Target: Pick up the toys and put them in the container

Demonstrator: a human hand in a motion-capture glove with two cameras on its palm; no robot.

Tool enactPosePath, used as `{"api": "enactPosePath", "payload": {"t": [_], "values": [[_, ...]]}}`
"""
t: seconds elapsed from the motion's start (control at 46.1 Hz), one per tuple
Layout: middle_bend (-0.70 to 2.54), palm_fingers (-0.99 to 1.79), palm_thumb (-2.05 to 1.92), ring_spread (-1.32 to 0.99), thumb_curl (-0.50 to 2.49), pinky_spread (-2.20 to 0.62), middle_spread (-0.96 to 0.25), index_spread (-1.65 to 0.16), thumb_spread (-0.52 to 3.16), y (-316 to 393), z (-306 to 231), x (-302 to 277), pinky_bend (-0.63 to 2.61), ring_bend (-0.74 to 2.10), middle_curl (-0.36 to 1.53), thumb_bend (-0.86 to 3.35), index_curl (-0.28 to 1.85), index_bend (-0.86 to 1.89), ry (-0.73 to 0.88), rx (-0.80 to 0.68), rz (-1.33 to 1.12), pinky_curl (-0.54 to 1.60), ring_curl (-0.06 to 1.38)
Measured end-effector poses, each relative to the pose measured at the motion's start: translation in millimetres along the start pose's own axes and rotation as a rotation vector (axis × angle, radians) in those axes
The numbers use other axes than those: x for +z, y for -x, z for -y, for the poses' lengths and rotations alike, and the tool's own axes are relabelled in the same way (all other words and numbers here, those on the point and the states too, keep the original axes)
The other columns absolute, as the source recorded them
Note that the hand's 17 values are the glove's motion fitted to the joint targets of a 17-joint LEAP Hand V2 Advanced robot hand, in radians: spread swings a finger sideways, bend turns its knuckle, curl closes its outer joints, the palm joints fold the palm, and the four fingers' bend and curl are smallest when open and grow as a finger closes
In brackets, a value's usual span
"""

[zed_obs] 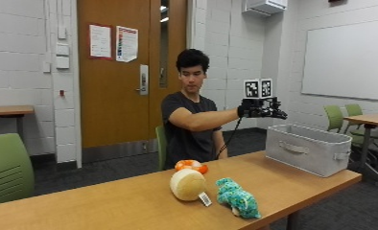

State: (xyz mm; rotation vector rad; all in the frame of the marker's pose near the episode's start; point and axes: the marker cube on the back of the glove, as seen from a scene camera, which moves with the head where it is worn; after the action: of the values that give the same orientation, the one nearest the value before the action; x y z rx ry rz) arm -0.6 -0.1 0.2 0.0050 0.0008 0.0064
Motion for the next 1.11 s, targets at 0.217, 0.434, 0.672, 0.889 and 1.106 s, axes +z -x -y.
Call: {"api": "enactPosePath", "payload": {"t": [0.217,0.434,0.672,0.889,1.106], "values": [[0.25,0.09,-0.12,-0.24,0.01,-0.09,-0.1,-0.19,0.86,-6,-3,-4,0.36,0.19,0.13,-0.08,0.15,0.24,-0.013,0.001,-0.017,0.15,0.05],[0.24,0.09,-0.14,-0.31,0.03,-0.12,-0.12,-0.23,1.01,-20,-11,-12,0.38,0.25,0.19,-0.09,0.2,0.17,-0.026,-0.007,-0.057,0.21,0.1],[0.25,0.05,-0.15,-0.34,0.04,-0.12,-0.13,-0.25,1.05,-75,-51,-34,0.38,0.24,0.24,-0.1,0.25,0.18,-0.041,0.016,-0.084,0.25,0.14],[0.25,0.06,-0.15,-0.35,0.05,-0.12,-0.13,-0.26,1.08,-156,-99,-34,0.37,0.23,0.28,-0.1,0.3,0.2,-0.046,0.104,-0.111,0.27,0.17],[0.24,0.07,-0.15,-0.36,0.05,-0.12,-0.14,-0.27,1.08,-227,-144,26,0.36,0.22,0.31,-0.1,0.33,0.19,-0.01,0.161,-0.113,0.29,0.19]]}}
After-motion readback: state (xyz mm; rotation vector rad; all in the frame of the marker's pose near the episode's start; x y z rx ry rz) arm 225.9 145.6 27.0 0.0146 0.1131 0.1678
